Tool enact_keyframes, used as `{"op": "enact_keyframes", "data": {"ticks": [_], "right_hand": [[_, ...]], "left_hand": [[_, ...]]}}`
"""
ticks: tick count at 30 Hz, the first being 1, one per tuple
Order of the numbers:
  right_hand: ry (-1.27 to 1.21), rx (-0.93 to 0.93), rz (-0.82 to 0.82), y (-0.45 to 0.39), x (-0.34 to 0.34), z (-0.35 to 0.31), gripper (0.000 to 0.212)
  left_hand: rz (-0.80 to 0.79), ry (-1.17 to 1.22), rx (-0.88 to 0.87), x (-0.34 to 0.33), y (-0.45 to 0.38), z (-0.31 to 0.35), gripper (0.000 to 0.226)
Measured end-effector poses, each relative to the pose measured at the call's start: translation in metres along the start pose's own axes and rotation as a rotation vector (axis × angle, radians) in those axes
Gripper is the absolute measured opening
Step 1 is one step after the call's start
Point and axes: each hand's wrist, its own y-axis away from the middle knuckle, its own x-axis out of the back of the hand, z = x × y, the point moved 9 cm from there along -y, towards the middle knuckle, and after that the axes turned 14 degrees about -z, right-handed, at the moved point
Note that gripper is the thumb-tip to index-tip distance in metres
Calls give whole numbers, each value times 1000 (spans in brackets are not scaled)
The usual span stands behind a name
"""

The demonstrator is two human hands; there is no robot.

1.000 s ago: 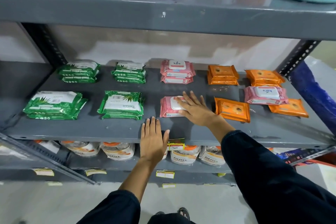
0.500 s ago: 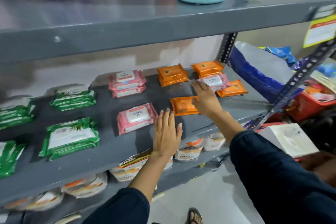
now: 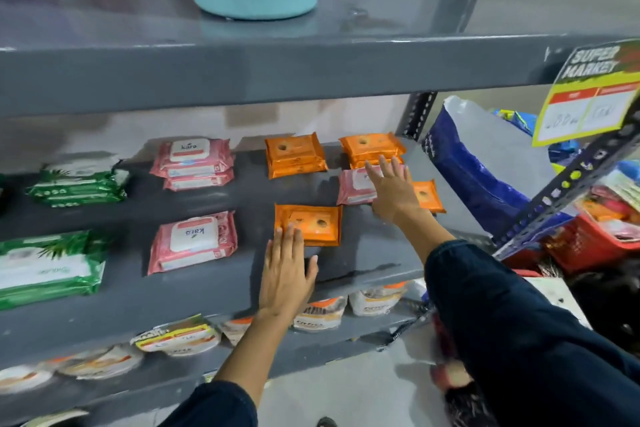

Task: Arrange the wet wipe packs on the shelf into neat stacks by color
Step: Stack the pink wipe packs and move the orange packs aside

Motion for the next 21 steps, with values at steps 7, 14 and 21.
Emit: {"op": "enact_keyframes", "data": {"ticks": [7,14,21], "right_hand": [[-65,78,-78,-24,-10,-2,82],[-160,106,10,-18,4,0,74],[-305,76,107,3,34,-17,69]], "left_hand": [[-20,14,33,-3,4,-3,70],[-51,-2,55,-4,3,-3,60],[60,63,9,22,23,-7,58]]}}
